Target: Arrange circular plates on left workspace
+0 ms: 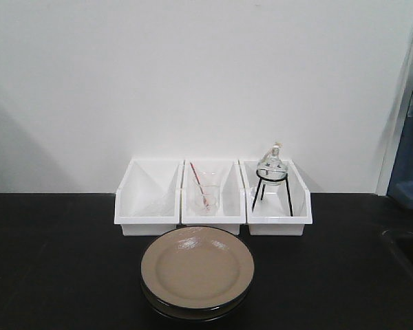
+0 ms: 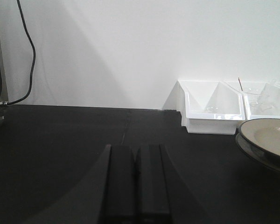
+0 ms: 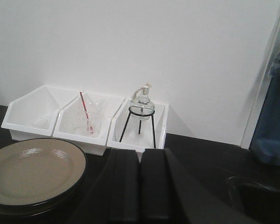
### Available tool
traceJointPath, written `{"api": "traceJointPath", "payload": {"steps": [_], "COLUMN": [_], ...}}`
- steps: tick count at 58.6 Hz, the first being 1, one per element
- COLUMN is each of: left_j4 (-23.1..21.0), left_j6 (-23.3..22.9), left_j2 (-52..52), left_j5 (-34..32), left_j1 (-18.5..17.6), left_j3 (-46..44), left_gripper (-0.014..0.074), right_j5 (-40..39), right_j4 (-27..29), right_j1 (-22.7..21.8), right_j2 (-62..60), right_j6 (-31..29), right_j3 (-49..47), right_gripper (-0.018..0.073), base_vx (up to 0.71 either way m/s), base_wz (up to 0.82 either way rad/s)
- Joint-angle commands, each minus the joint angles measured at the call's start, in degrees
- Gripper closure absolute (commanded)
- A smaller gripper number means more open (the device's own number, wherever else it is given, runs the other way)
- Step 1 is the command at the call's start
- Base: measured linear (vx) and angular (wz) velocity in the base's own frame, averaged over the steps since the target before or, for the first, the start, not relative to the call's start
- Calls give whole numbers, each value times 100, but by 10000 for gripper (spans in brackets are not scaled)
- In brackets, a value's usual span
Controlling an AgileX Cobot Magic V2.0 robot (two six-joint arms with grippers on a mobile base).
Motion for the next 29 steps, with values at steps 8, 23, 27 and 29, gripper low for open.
{"api": "traceJointPath", "payload": {"steps": [8, 23, 27, 29], "left_j4": [-54, -54, -54, -54], "left_j6": [-56, -56, -56, -56], "left_j2": [-77, -77, -77, -77], "left_j5": [-469, -469, -469, -469], "left_j1": [-32, -32, -32, -32], "left_j3": [72, 72, 72, 72], "left_gripper": [596, 596, 596, 596], "right_j5": [-454, -333, -335, -382], "right_j4": [-32, -37, -37, -56], "right_j1": [-12, -12, -12, -12], "right_j2": [18, 18, 18, 18], "right_j6": [-19, -19, -19, -19], "right_j3": [-165, -165, -150, -95], "right_gripper": [559, 559, 559, 559], "base_vx": [0, 0, 0, 0], "base_wz": [0, 0, 0, 0]}}
